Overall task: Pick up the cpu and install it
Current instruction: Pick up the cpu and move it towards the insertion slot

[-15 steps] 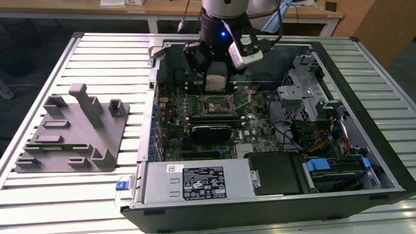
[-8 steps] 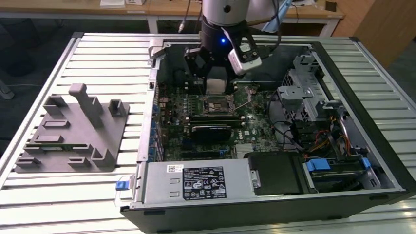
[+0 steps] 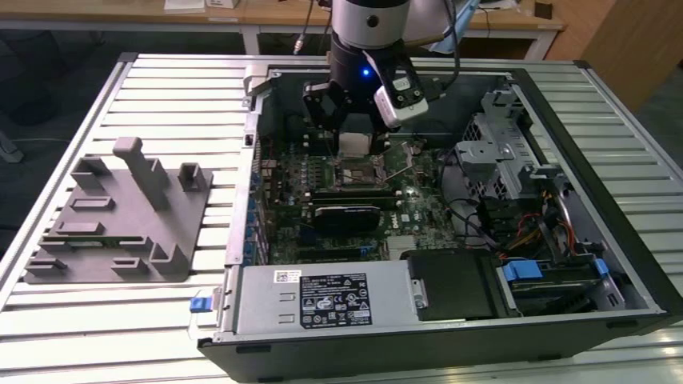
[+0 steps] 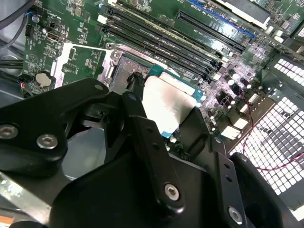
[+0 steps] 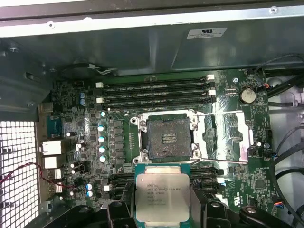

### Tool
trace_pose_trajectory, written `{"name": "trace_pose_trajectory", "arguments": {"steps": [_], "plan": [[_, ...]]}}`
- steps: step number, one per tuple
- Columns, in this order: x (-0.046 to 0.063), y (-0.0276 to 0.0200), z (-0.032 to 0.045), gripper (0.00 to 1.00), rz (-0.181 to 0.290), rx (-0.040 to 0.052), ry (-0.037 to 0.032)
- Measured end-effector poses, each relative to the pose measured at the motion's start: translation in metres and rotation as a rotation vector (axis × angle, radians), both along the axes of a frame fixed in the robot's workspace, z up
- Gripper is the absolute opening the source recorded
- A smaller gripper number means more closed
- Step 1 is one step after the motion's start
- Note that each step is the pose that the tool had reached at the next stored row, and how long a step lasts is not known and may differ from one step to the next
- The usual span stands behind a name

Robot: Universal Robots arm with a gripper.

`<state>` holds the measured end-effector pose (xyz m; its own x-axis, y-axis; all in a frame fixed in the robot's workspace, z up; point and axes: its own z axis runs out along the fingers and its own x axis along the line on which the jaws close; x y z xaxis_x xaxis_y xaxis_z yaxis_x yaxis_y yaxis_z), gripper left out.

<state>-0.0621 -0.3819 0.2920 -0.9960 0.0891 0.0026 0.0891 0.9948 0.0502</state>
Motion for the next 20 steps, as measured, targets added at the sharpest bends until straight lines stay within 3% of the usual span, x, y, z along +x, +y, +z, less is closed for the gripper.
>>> {"name": "trace_pose_trajectory", "arguments": {"steps": [3,5,13,16,20], "plan": [[0.0,0.0,-0.0001,0.54,0.0,0.0,-0.0002],[0.0,0.0,-0.0008,0.54,0.0,0.0052,-0.0036],[0.0,0.0,-0.0045,0.54,0.0,0.0218,-0.0273],[0.0,0.0,-0.0064,0.54,0.0,0.0264,-0.0319],[0.001,0.0,-0.0105,0.54,0.001,0.0324,-0.033]]}}
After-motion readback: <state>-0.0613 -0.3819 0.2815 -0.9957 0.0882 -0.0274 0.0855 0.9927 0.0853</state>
